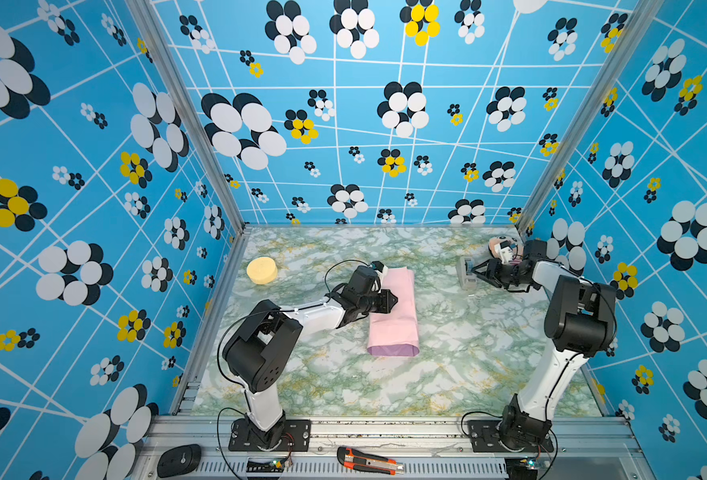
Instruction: Wrap the gift box in paper
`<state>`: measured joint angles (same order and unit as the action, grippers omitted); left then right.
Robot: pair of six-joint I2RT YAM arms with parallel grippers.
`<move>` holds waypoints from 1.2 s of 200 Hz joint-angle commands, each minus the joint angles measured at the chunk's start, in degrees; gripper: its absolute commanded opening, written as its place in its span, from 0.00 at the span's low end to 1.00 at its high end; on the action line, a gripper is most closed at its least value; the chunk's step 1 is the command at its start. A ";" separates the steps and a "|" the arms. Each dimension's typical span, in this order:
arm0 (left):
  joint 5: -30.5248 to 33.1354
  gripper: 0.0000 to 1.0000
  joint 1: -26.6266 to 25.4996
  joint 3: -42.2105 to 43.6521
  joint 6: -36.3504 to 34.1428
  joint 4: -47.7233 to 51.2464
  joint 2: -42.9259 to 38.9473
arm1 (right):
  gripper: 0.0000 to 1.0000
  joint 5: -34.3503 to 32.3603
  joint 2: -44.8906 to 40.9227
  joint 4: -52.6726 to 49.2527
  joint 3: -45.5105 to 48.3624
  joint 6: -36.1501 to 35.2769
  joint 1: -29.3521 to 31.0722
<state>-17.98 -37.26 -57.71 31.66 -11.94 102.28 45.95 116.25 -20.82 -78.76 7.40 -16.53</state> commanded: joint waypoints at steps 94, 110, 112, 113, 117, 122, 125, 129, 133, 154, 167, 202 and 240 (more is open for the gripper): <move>3.17 0.21 0.17 1.82 -1.26 8.25 0.64 | 0.39 6.99 6.11 -5.45 -4.87 -4.29 0.16; 3.28 0.21 0.17 1.82 -1.30 8.34 0.55 | 0.38 7.45 7.02 -5.76 -5.76 -4.45 0.18; 3.27 0.21 0.17 1.82 -1.26 8.34 0.55 | 0.38 7.52 7.16 -5.84 -5.83 -4.49 0.19; 3.24 0.21 0.17 1.81 -1.30 8.34 0.55 | 0.38 7.63 7.20 -5.87 -5.85 -4.54 0.19; 3.27 0.21 0.15 1.81 -1.30 8.34 0.55 | 0.38 7.85 7.43 -6.07 -6.07 -4.66 0.19; 3.33 0.21 0.17 1.81 -1.30 8.34 0.55 | 0.38 8.13 7.73 -6.27 -6.41 -4.76 0.19; 3.34 0.21 0.17 1.81 -1.31 8.34 0.55 | 0.38 8.22 7.88 -6.40 -6.59 -4.83 0.19; 3.38 0.21 0.17 1.81 -1.34 8.34 0.55 | 0.38 8.33 8.01 -6.52 -6.77 -4.85 0.19; 3.34 0.21 0.17 1.75 -1.30 8.34 0.56 | 0.37 8.50 8.03 -6.73 -7.03 -4.98 0.18; 3.41 0.21 0.16 1.64 -1.36 8.43 0.55 | 0.36 9.40 9.81 -7.11 -8.03 -5.20 0.17; 3.38 0.21 0.16 1.57 -1.46 8.60 0.55 | 0.35 9.87 10.59 -7.46 -8.75 -5.26 0.27; 3.47 0.21 0.15 1.47 -1.47 8.78 0.63 | 0.31 10.92 11.99 -8.78 -10.51 -5.72 0.45; 3.47 0.21 0.17 1.29 -1.50 8.86 0.73 | 0.19 11.25 12.48 -10.27 -11.63 -6.15 0.54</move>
<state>-17.74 -37.26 -57.71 31.44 -11.66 102.19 55.79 127.04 -29.02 -88.95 2.35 -16.95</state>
